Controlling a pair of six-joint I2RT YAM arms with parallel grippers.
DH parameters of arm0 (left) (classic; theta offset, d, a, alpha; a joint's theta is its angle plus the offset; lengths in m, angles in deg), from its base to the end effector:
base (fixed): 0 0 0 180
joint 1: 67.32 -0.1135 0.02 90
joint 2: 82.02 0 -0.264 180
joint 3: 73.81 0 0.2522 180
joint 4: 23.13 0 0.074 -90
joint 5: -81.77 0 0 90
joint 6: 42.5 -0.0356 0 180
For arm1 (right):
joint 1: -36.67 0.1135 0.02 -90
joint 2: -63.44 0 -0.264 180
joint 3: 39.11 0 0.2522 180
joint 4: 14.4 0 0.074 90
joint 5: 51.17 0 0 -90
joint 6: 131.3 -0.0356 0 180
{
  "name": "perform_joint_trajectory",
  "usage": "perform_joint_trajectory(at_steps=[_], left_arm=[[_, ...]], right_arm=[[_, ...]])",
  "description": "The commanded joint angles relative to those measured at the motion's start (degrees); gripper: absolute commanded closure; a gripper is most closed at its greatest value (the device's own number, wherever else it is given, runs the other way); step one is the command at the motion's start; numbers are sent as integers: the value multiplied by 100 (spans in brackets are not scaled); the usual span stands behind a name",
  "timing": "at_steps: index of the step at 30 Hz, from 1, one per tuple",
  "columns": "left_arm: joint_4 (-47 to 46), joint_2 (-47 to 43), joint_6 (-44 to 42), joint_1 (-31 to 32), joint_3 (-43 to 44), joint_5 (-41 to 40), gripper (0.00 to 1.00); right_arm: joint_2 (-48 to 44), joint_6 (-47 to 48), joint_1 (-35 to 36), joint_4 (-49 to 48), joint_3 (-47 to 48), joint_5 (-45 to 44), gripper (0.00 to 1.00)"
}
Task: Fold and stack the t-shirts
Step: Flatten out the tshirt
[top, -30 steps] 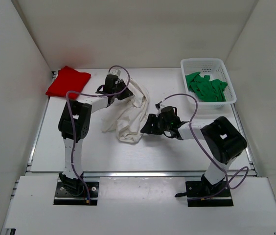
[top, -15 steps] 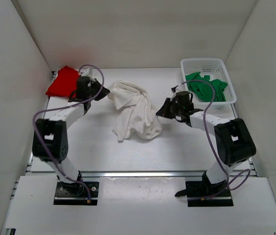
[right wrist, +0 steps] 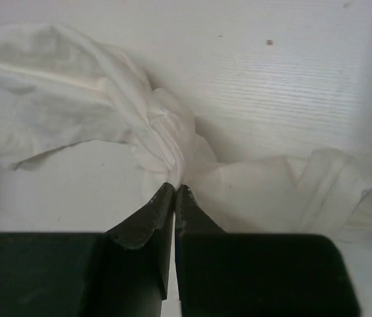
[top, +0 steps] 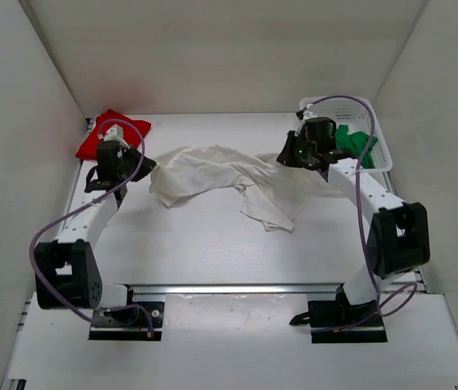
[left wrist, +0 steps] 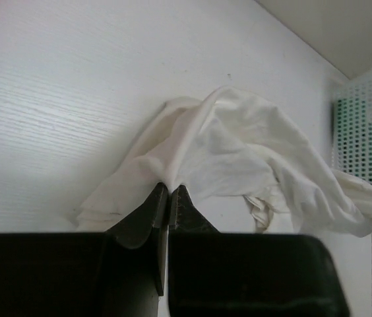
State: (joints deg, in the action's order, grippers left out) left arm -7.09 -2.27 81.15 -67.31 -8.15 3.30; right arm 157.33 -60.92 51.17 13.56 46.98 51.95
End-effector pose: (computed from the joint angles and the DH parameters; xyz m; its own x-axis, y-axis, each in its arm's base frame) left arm 0.3118 -0.0072 0.2572 -0.5137 -0.5428 -0.6644 -0.1341 0.8157 -0.5628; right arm 0.3620 0.1020 0.2792 -0.6747 0.1633 -0.7198 -0.2077 0.8938 0.3974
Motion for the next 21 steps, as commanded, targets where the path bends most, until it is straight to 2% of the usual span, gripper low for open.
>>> perform_joint_trajectory(at_steps=[1,4,6,9,12,14,17,19,21], left_arm=[[342,-1002,-157,-193,329,340,100],[579,-1671,-253,-370,487,333,100],[737,-2128,-262,-484,663,297,100],[1088,-2489,-446,-607,1092,166,100],[1423,-2595,-684,-406,1550,-334,100],[1468,-2639,-737,-353,1551,-458,100],[1328,-2683,-711,-370,1201,-494,100],[995,-2754,-597,-466,623,-354,100],[739,-2789,-500,-581,147,-248,100]], right_arm=[[-1222,485,605,451,404,-440,100],[-2144,756,1298,882,579,-1126,100],[-2443,845,1650,1136,746,-1469,100],[-2734,915,2055,1576,1325,-1690,100],[-2884,995,2634,1762,1905,-1996,100],[-2867,1091,2733,1754,2065,-2033,100],[-2622,1021,1875,1701,2075,-1061,100],[-2324,750,866,1246,1689,10,100],[-1947,635,441,832,1503,347,100]])
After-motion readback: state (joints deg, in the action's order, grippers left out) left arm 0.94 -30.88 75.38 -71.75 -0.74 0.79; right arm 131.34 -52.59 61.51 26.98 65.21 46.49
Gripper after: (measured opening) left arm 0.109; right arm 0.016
